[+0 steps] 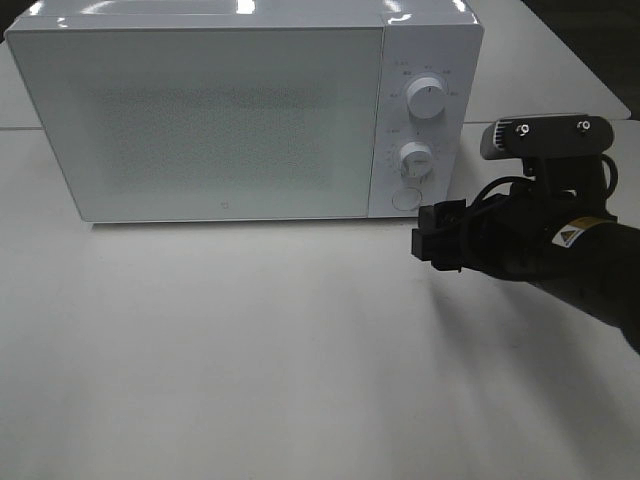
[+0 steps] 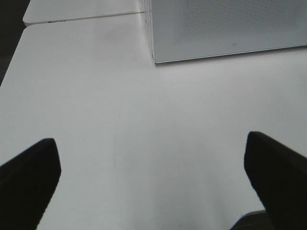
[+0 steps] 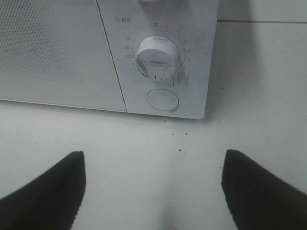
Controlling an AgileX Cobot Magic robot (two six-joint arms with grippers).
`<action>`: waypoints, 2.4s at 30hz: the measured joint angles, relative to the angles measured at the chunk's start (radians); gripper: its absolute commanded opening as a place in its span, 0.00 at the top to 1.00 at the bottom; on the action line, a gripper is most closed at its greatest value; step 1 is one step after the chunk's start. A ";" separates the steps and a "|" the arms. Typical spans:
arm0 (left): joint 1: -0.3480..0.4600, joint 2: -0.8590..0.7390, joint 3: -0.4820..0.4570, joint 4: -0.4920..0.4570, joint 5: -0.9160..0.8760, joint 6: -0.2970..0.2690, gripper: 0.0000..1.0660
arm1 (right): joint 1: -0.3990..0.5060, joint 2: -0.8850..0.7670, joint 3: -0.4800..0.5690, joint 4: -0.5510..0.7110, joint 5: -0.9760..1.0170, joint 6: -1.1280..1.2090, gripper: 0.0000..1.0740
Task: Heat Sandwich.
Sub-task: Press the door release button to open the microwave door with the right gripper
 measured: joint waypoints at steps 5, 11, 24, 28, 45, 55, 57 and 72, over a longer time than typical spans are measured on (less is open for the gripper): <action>0.000 0.000 0.000 0.000 0.000 0.000 0.03 | 0.064 0.047 0.000 0.073 -0.074 -0.030 0.29; 0.000 0.000 0.000 0.000 0.000 0.000 0.03 | 0.139 0.100 0.000 0.139 -0.137 -0.038 0.29; 0.000 0.000 0.000 0.000 0.000 0.000 0.03 | 0.168 0.104 0.000 0.171 -0.162 0.137 0.29; 0.000 0.000 0.000 0.000 0.000 0.000 0.03 | 0.168 0.104 0.000 0.171 -0.154 0.436 0.29; 0.000 0.000 0.000 0.000 0.000 0.000 0.03 | 0.168 0.104 0.000 0.154 -0.155 1.255 0.38; 0.000 0.000 0.000 0.000 0.000 0.000 0.03 | 0.168 0.104 0.000 0.126 -0.157 1.430 0.87; 0.000 0.000 0.000 0.000 0.000 0.000 0.03 | 0.168 0.104 0.000 0.126 -0.157 1.449 0.99; 0.000 0.000 0.000 0.000 0.000 0.000 0.03 | 0.168 0.172 -0.002 0.121 -0.174 1.566 0.99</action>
